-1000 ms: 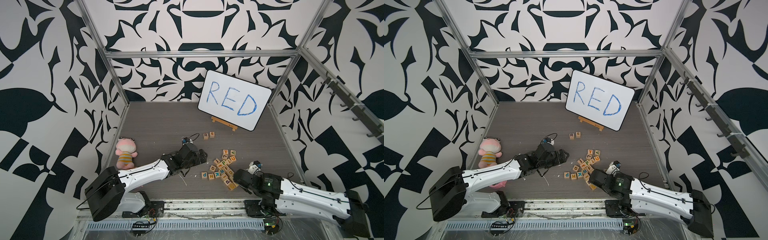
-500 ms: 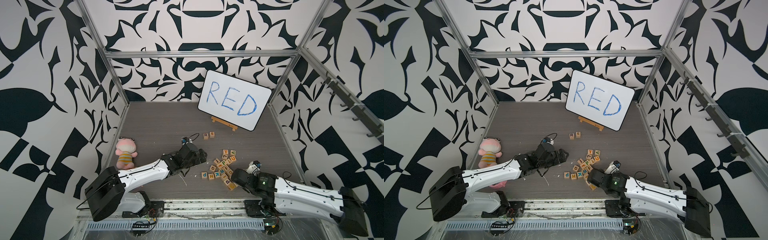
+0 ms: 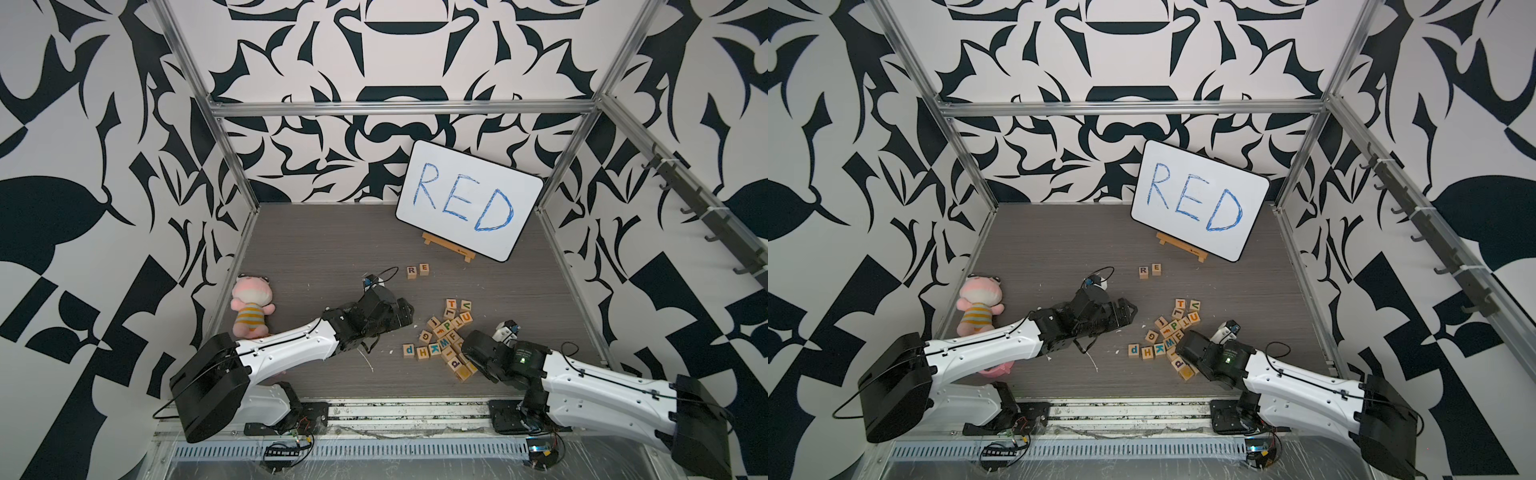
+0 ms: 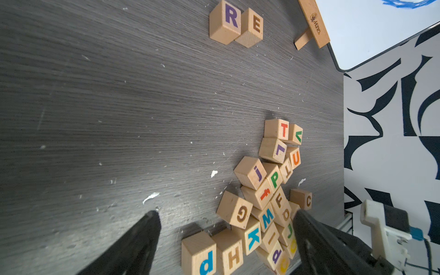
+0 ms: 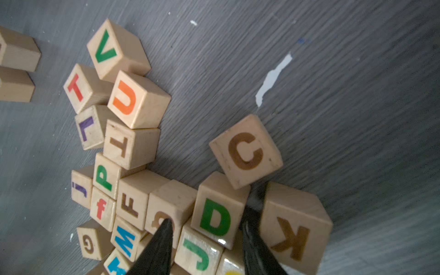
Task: Assemble the uppercase word "red" with letter blocks
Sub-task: Pick up the letter block from the center of the board.
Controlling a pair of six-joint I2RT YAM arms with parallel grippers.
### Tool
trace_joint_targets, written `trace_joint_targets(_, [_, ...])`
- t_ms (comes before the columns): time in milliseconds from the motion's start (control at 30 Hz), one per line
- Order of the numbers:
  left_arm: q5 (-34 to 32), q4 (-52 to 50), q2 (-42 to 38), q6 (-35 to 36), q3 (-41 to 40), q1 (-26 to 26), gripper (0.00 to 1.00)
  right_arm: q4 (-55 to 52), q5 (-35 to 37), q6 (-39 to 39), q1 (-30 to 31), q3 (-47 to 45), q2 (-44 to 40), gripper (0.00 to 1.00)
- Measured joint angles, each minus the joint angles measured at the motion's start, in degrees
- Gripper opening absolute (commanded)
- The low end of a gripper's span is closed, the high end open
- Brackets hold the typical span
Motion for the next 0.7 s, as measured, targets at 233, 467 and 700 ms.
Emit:
trace_joint_targets(233, [0.02, -0.04, 0.0, 0.0, 0.0, 0.0, 0.92, 0.04, -0.04, -1.09, -1.22, -0.04, 0.55, 0.47])
trace_joint_targets(467, [0.04, -0.04, 0.0, 0.02, 0.0, 0.0, 0.92, 1.09, -0.17, -2.93, -3.08, -0.02, 2.67, 0.47])
trace_joint_targets(700, [0.04, -0.02, 0.22, 0.24, 0.0, 0.0, 0.92, 2.8, -0.13, -4.68, -4.59, 0.17, 3.93, 0.46])
